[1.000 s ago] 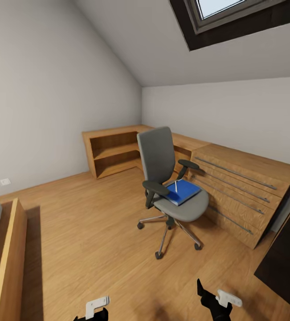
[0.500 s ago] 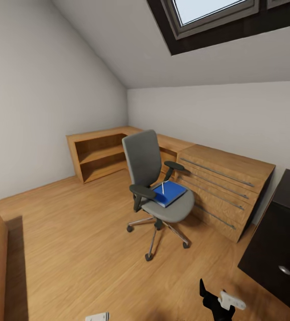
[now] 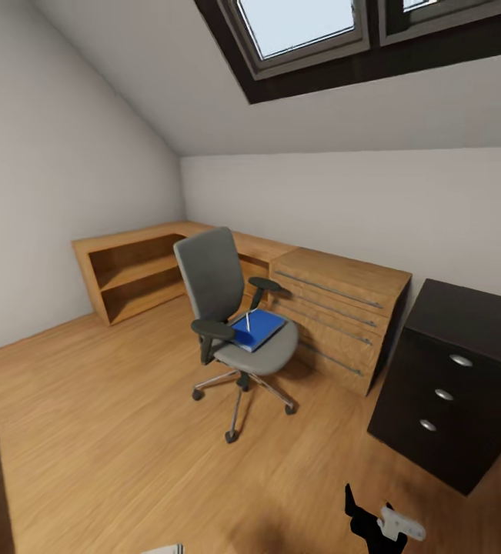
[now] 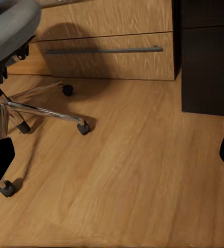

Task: In the bedroom, organize the workspace by keeping the computer under the desk, ensuring the monitor is on the desk, placing the keyboard on the desk next to the monitor, placing the mouse on the desk next to the keyboard, moving the folder from the swivel chair onto the desk next to the mouse, stacking the notebook on top of the folder with the pen on top of the notebook, and positioning the swivel chair next to the desk.

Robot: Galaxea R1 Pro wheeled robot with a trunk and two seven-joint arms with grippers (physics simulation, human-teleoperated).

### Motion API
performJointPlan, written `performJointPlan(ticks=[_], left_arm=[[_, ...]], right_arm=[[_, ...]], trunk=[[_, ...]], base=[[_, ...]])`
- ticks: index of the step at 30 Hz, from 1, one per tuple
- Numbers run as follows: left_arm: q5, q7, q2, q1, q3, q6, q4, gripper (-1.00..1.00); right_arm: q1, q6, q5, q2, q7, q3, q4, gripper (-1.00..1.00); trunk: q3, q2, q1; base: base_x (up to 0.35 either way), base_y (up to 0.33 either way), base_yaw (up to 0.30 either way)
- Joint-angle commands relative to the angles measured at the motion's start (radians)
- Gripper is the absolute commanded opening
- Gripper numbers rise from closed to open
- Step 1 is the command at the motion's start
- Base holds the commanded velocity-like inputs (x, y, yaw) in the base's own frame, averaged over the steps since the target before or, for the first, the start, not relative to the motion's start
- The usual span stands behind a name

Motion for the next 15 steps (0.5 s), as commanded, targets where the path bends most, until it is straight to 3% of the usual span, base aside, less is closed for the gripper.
performJointPlan(ticks=[1,15], left_arm=[[0.008,0.007,0.000,-0.001,-0.009,-0.004,0.003,1.00],[0.007,-0.005,-0.001,-0.001,-0.011,0.003,0.046,1.00]], right_arm=[[-0.001,-0.002,-0.011,0.000,0.010,-0.001,0.002,1.00],[-0.001,-0.002,-0.012,-0.003,0.009,-0.001,0.000,1.00]], trunk=[[0.002,0.007,-0.004],[0.046,0.105,-0.058]], base=[[-0.151,0.000,-0.292],[-0.027,0.000,-0.294]])
